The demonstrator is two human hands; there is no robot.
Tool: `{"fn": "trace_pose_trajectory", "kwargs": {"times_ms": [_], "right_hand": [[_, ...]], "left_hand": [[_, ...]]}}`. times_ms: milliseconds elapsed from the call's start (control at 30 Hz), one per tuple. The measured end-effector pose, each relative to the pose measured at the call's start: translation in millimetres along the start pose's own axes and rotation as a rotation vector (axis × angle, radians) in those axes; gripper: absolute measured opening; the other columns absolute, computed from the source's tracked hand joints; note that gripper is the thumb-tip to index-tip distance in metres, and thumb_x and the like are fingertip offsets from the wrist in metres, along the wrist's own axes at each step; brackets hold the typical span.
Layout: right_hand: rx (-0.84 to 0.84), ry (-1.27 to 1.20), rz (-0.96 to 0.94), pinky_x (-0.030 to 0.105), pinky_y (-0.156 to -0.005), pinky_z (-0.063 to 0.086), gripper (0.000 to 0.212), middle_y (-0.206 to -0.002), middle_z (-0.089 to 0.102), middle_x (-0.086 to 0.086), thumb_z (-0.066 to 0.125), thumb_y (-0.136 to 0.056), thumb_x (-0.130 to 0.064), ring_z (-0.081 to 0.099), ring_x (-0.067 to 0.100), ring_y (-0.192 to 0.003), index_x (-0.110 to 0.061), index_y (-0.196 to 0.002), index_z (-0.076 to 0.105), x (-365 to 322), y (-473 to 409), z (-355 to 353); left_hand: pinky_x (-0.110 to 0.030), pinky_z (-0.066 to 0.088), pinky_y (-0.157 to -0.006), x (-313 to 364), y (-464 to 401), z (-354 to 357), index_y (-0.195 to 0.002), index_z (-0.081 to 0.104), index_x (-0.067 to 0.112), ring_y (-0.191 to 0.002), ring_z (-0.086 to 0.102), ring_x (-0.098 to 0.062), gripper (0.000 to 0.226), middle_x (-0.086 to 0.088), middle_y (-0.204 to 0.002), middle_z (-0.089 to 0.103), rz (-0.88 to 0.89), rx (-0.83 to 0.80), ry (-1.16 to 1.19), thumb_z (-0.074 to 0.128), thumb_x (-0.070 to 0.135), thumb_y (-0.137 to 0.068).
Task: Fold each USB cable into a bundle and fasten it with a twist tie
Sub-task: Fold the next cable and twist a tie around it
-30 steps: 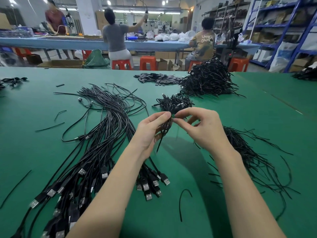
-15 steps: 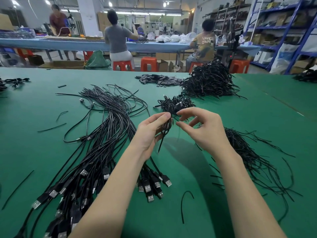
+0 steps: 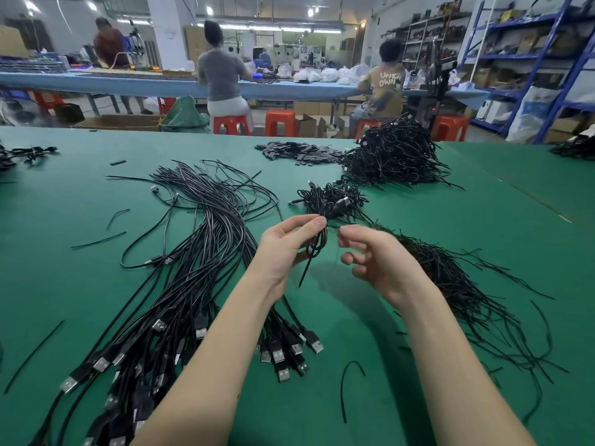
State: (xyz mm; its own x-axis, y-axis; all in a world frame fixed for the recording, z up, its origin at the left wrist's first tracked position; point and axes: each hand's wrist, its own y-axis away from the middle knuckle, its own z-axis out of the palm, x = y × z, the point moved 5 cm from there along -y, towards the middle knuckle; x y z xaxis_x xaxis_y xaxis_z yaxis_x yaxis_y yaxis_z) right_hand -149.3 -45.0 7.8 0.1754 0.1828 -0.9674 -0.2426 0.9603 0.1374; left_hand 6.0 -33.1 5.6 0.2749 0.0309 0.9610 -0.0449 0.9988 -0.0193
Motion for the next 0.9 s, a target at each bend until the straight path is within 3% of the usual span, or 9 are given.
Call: {"fn": "trace_pose_trajectory", "kwargs": {"times_ms": [100, 167, 367, 433, 500, 633, 700, 800, 900], "right_hand": [[0.163, 0.493, -0.488, 0.015, -0.054, 0.045, 0.016, -0.086, 0.072, -0.011, 0.077, -0.088, -0.019, 0.063, 0.012, -0.059, -0.029, -0.099, 0.07, -20, 7, -13], [0.194, 0.675, -0.693, 0.012, -0.063, 0.045, 0.024, -0.088, 0.071, -0.017, 0.081, -0.085, -0.023, 0.065, 0.011, -0.062, -0.038, -0.1, 0.07, -27, 10, -12], [0.229, 0.842, -0.856, 0.022, -0.064, 0.048, 0.008, -0.088, 0.072, -0.025, 0.081, -0.084, -0.033, 0.061, 0.011, -0.064, -0.037, -0.091, 0.077, -29, 12, -3], [0.239, 0.769, -0.815, 0.017, -0.063, 0.046, 0.004, -0.084, 0.073, -0.025, 0.081, -0.084, -0.034, 0.058, 0.008, -0.061, -0.037, -0.084, 0.079, -28, 11, -4], [0.227, 0.579, -0.625, 0.013, -0.056, 0.042, 0.005, -0.077, 0.075, -0.017, 0.082, -0.083, -0.033, 0.052, 0.003, -0.057, -0.033, -0.079, 0.08, -22, 5, -7], [-0.109, -0.249, 0.118, 0.011, -0.036, 0.028, 0.017, -0.067, 0.066, -0.006, 0.086, -0.065, -0.025, 0.043, 0.003, -0.051, -0.017, -0.073, 0.074, 10, -3, 9], [-0.229, -0.57, 0.27, 0.01, -0.032, 0.024, 0.017, -0.067, 0.061, -0.006, 0.086, -0.063, -0.021, 0.04, 0.001, -0.046, -0.014, -0.074, 0.075, 17, -3, 22], [-0.171, -0.514, 0.194, 0.011, -0.033, 0.024, 0.012, -0.071, 0.065, -0.008, 0.085, -0.068, -0.028, 0.04, 0.001, -0.044, -0.019, -0.074, 0.08, 21, -10, 24], [0.1, -0.17, 0.068, 0.013, -0.039, 0.028, 0.026, -0.081, 0.074, -0.008, 0.079, -0.079, -0.045, 0.043, 0.003, -0.047, -0.02, -0.087, 0.081, 31, -18, 5]], "left_hand": [[-0.025, 0.046, -0.074, -2, -1, -5, -0.083, 0.081, 0.029, -0.072, 0.065, -0.005, 0.008, 0.003, -0.089, 0.075, -0.048, 0.019, 0.044, 0.08, 0.032, -0.075], [-0.025, 0.046, -0.072, -3, -1, -5, -0.083, 0.081, 0.03, -0.07, 0.065, -0.004, 0.008, 0.003, -0.088, 0.075, -0.061, 0.015, 0.049, 0.08, 0.033, -0.075], [-0.025, 0.045, -0.072, -3, 1, -2, -0.085, 0.081, 0.03, -0.069, 0.065, -0.004, 0.019, 0.004, -0.087, 0.074, -0.07, -0.015, 0.036, 0.081, 0.04, -0.068], [-0.025, 0.045, -0.073, -3, 1, -2, -0.085, 0.08, 0.03, -0.071, 0.065, -0.004, 0.025, 0.005, -0.086, 0.074, -0.053, -0.013, 0.032, 0.082, 0.042, -0.063], [-0.024, 0.046, -0.073, -2, 1, -2, -0.085, 0.08, 0.032, -0.072, 0.065, -0.004, 0.026, 0.006, -0.085, 0.074, -0.021, -0.019, 0.039, 0.082, 0.042, -0.061], [-0.017, 0.05, -0.067, 1, -1, 5, -0.084, 0.08, 0.031, -0.073, 0.067, -0.003, 0.022, 0.004, -0.086, 0.076, 0.065, -0.073, 0.126, 0.082, 0.034, -0.062], [-0.016, 0.052, -0.065, 4, -2, 10, -0.083, 0.081, 0.031, -0.073, 0.069, -0.004, 0.019, 0.003, -0.087, 0.077, 0.095, -0.085, 0.181, 0.081, 0.031, -0.064], [-0.017, 0.052, -0.065, 4, -4, 6, -0.087, 0.08, 0.03, -0.072, 0.067, -0.004, 0.018, 0.003, -0.088, 0.077, 0.103, -0.005, 0.137, 0.081, 0.034, -0.069], [-0.026, 0.053, -0.072, -4, -10, -6, -0.097, 0.068, 0.026, -0.079, 0.067, -0.012, 0.015, -0.003, -0.093, 0.078, 0.109, 0.225, -0.041, 0.077, 0.029, -0.085]]}}
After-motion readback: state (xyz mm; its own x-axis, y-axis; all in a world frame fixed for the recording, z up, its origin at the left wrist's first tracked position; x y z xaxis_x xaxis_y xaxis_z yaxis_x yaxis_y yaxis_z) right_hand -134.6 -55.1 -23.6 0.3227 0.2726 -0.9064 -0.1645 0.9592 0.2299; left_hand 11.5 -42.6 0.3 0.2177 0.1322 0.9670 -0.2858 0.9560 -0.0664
